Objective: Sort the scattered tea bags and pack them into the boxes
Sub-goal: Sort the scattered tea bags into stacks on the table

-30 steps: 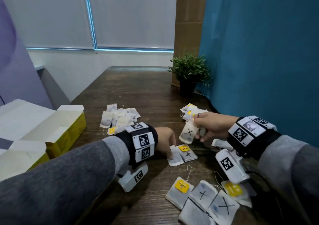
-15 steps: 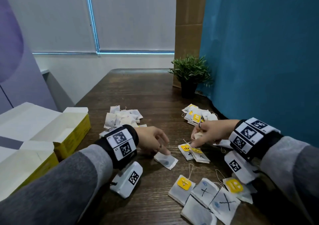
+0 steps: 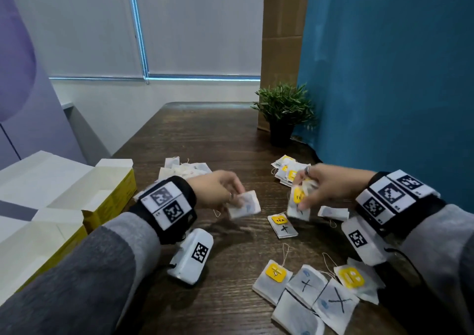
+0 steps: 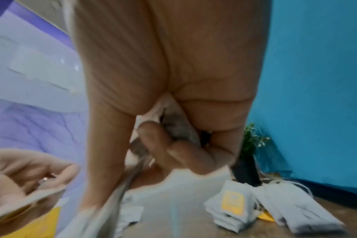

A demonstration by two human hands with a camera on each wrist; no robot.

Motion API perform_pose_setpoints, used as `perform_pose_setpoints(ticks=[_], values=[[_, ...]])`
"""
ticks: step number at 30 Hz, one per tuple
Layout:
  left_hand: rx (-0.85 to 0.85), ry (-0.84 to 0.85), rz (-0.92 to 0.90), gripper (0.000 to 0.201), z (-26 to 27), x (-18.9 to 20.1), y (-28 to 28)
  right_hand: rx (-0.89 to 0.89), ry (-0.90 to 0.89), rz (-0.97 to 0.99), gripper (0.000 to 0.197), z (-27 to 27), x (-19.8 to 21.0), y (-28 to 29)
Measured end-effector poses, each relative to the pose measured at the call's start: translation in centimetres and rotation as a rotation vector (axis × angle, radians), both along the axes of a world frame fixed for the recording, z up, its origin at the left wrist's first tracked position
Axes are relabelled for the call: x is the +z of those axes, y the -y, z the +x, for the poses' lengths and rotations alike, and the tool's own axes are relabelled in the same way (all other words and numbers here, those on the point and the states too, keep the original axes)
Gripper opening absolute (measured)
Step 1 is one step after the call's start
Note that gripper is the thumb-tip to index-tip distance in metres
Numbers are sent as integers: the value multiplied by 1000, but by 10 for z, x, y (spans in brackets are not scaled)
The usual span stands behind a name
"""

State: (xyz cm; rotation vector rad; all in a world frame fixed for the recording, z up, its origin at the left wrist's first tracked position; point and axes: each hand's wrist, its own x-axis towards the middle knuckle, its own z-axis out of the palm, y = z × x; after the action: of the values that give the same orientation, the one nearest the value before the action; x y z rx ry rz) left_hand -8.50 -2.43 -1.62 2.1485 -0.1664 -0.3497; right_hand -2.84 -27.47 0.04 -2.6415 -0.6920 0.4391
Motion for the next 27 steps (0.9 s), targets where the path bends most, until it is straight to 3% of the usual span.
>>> perform_pose_setpoints(ticks=[3,5,11,15,20,24,27], values=[[144,50,-423,29,-7,4,-14,55,201,473,24,-11,11,-15],[205,114,-532,24,-10,5,-20,95,369,645,17,-21,16,-30],[264,186,-684,31,-11,-1,-30,188,745,774,24,-30,13,-58],[262,300,-638,35,-9,0,-36,169,886,784,29,-26,6,-62],[274,351,-612,39,-10,-2,-40,130,756,850,31,-22,2,-69],[288,353,-606,33,-10,-4,-40,65,421,908,16,-29,7,-83],[269,317,-618,25,-10,-3,-35,50,219,791,19,-27,7,-95]])
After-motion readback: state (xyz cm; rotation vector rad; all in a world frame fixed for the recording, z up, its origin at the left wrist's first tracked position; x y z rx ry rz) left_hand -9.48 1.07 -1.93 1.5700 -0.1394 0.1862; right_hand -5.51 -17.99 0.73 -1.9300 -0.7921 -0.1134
